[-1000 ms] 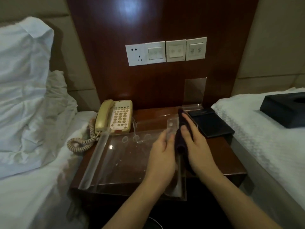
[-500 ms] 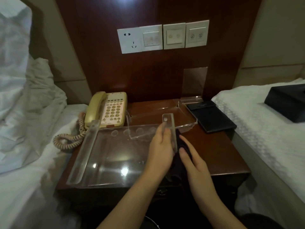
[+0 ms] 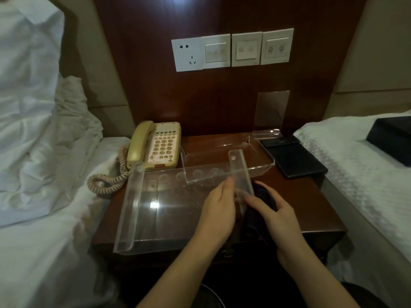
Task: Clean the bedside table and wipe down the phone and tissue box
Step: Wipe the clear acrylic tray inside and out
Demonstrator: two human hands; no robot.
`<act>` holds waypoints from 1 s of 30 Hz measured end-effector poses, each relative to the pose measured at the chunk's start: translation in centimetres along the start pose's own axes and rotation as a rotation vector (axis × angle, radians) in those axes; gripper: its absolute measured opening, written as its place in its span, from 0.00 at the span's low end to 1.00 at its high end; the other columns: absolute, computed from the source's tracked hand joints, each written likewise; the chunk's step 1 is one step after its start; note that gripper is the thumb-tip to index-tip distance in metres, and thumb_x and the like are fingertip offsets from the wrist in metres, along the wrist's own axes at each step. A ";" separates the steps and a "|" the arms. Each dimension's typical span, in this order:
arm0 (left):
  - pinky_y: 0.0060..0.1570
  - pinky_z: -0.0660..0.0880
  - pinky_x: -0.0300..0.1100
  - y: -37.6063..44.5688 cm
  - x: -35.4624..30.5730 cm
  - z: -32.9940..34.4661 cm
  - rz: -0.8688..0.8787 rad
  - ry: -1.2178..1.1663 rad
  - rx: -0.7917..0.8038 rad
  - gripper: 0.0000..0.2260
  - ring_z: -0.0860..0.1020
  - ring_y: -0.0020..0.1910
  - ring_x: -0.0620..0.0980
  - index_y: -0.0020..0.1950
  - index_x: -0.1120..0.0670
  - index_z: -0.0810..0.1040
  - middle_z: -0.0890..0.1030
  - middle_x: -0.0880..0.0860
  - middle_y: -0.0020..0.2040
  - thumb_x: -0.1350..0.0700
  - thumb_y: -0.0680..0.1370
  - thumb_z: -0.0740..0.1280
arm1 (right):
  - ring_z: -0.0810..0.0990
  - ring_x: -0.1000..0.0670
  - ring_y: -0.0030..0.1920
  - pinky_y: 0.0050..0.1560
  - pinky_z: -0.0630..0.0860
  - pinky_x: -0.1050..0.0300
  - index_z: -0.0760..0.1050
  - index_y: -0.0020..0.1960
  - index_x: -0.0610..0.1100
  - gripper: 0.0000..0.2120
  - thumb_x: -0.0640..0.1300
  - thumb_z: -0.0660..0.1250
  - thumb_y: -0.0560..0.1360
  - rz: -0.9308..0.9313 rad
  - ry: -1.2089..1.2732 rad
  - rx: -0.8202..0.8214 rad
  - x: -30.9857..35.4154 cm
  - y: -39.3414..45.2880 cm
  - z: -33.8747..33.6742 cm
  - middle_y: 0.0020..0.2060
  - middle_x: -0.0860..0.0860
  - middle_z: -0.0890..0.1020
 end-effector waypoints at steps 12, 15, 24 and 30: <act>0.69 0.67 0.42 -4.0 -0.7 -8.0 0.373 0.821 -0.260 0.26 0.66 0.72 0.44 0.79 0.48 0.64 0.67 0.46 0.74 0.40 0.83 0.57 | 0.83 0.47 0.54 0.52 0.81 0.48 0.79 0.62 0.56 0.23 0.46 0.77 0.69 -0.045 -0.036 -0.115 -0.1 -0.1 -0.2 0.54 0.53 0.84; 0.73 0.64 0.50 -4.0 -1.6 -10.9 0.406 0.969 -0.454 0.27 0.65 0.75 0.52 0.78 0.52 0.66 0.69 0.53 0.75 0.41 0.82 0.59 | 0.82 0.45 0.55 0.56 0.80 0.42 0.79 0.61 0.57 0.25 0.48 0.78 0.65 -0.050 -0.057 -0.103 0.2 -0.3 -0.1 0.55 0.52 0.83; 0.66 0.75 0.54 -2.4 3.2 -19.3 -0.086 0.274 -0.373 0.38 0.80 0.61 0.49 0.67 0.46 0.78 0.83 0.47 0.62 0.25 0.64 0.68 | 0.82 0.44 0.54 0.53 0.81 0.43 0.79 0.56 0.59 0.16 0.47 0.74 0.70 -0.072 -0.119 -0.042 0.9 -0.1 0.9 0.55 0.51 0.82; 0.60 0.80 0.51 -1.7 4.9 -19.5 -0.116 0.049 -0.297 0.36 0.85 0.51 0.45 0.60 0.48 0.82 0.87 0.46 0.51 0.32 0.58 0.80 | 0.76 0.58 0.56 0.49 0.72 0.66 0.72 0.61 0.62 0.12 0.49 0.65 0.80 -0.342 -0.495 -0.011 2.5 -1.2 2.1 0.56 0.63 0.77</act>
Point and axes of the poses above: each hand's wrist, its own y-axis towards the middle knuckle, its own z-axis out of the palm, x = y × z, the point moved 6 cm from there along y, towards the middle knuckle
